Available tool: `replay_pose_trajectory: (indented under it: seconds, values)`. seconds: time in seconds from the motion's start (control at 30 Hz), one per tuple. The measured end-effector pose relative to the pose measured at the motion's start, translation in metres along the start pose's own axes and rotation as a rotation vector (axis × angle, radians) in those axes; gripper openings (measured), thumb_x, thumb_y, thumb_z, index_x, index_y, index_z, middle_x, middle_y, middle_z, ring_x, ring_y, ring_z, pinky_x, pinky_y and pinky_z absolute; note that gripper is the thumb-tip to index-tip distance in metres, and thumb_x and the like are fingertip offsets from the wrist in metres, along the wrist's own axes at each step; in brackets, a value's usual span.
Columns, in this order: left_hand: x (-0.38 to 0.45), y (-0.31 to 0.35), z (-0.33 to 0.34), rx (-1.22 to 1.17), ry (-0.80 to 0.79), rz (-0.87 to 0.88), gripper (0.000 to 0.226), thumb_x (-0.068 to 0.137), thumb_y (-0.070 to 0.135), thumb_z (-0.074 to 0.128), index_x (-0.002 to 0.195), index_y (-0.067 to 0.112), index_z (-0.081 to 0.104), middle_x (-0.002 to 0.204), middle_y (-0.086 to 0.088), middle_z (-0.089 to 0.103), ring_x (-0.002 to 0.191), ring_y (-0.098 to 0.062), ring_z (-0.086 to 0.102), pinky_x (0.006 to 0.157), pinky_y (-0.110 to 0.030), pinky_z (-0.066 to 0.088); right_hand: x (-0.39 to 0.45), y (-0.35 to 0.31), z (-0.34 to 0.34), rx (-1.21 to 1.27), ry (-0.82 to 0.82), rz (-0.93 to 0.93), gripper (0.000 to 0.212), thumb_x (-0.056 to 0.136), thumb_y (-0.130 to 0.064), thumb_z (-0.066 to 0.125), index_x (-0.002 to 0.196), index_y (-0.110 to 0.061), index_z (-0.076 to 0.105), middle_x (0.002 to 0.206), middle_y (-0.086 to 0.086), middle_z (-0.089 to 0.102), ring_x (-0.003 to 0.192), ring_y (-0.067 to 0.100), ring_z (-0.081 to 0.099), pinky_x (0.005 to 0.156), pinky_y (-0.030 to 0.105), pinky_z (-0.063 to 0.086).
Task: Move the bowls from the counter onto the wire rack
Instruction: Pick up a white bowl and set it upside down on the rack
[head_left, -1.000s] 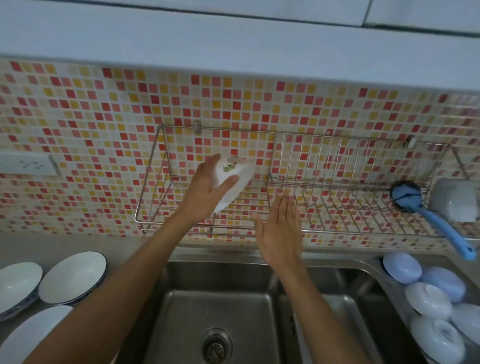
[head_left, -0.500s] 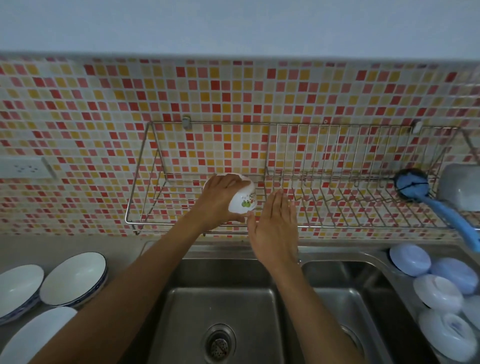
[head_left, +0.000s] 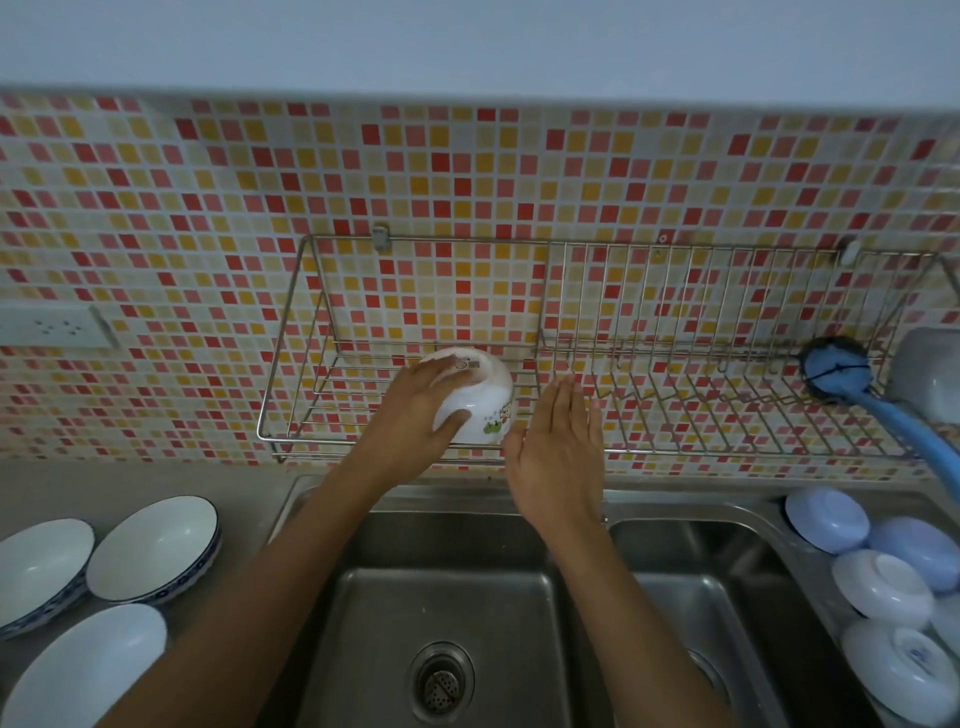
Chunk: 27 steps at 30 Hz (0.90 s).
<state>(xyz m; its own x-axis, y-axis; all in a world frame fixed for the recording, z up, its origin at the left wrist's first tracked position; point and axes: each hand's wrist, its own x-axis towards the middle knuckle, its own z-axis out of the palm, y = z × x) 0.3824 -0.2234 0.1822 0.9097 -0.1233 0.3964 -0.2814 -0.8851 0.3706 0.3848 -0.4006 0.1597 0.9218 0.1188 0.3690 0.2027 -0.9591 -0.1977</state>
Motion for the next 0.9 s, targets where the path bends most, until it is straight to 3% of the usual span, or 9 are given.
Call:
replay_pose_trajectory:
  seconds: [0.1, 0.27, 0.43, 0.57, 0.73, 0.9]
  values:
    - [-0.019, -0.006, -0.001, 0.028, 0.011, -0.051, 0.048, 0.096, 0.032, 0.047, 0.142, 0.025, 0.038, 0.152, -0.003, 0.033, 0.14, -0.024, 0.028, 0.114, -0.043, 0.03, 0.0, 0.001, 0.001, 0.006, -0.008, -0.016, 0.069, 0.098, -0.05, 0.009, 0.152, -0.006, 0.007, 0.161, 0.013, 0.008, 0.149, 0.026, 0.004, 0.119, 0.039, -0.005]
    - [0.004, -0.008, 0.004, 0.02, -0.118, -0.06, 0.053, 0.099, 0.02, 0.041, 0.148, 0.028, 0.023, 0.159, 0.003, 0.015, 0.146, -0.023, 0.015, 0.117, -0.043, 0.022, -0.002, 0.004, 0.0, -0.018, -0.006, -0.075, 0.065, 0.1, -0.048, 0.008, 0.152, -0.008, 0.01, 0.161, 0.011, 0.01, 0.149, 0.023, 0.005, 0.114, 0.036, -0.013]
    - [0.026, -0.006, 0.007, -0.054, -0.224, -0.03, 0.055, 0.1, 0.018, 0.038, 0.149, 0.03, 0.017, 0.16, 0.008, 0.001, 0.147, -0.024, 0.009, 0.118, -0.045, 0.022, -0.001, 0.003, 0.0, -0.019, 0.013, -0.072, 0.065, 0.098, -0.043, 0.01, 0.151, -0.006, 0.015, 0.159, 0.012, 0.016, 0.148, 0.023, 0.011, 0.116, 0.037, -0.009]
    - [0.016, -0.001, 0.007, 0.019, -0.109, 0.013, 0.049, 0.101, 0.022, 0.033, 0.149, 0.022, 0.022, 0.159, 0.003, 0.013, 0.147, -0.019, 0.012, 0.118, -0.035, 0.014, -0.002, 0.003, 0.002, -0.022, 0.009, -0.067, 0.066, 0.098, -0.044, 0.009, 0.151, -0.006, 0.015, 0.16, 0.012, 0.016, 0.148, 0.023, 0.011, 0.115, 0.036, -0.01]
    - [0.009, 0.002, 0.002, 0.087, -0.148, -0.006, 0.048, 0.102, 0.025, 0.028, 0.149, 0.02, 0.021, 0.158, 0.0, 0.019, 0.144, -0.021, 0.022, 0.117, -0.036, 0.017, -0.003, 0.001, 0.0, -0.021, -0.024, -0.069, 0.064, 0.098, -0.042, 0.006, 0.151, -0.006, 0.012, 0.16, 0.011, 0.014, 0.149, 0.022, 0.008, 0.117, 0.037, -0.009]
    - [-0.023, 0.003, 0.002, 0.325, -0.03, -0.068, 0.058, 0.1, 0.042, 0.006, 0.144, 0.017, 0.035, 0.148, -0.004, 0.042, 0.138, -0.022, 0.037, 0.118, -0.043, 0.018, -0.009, 0.0, 0.006, -0.006, 0.047, -0.043, 0.063, 0.1, -0.043, 0.011, 0.145, -0.005, 0.035, 0.152, 0.013, 0.036, 0.144, 0.027, 0.026, 0.121, 0.044, 0.008]
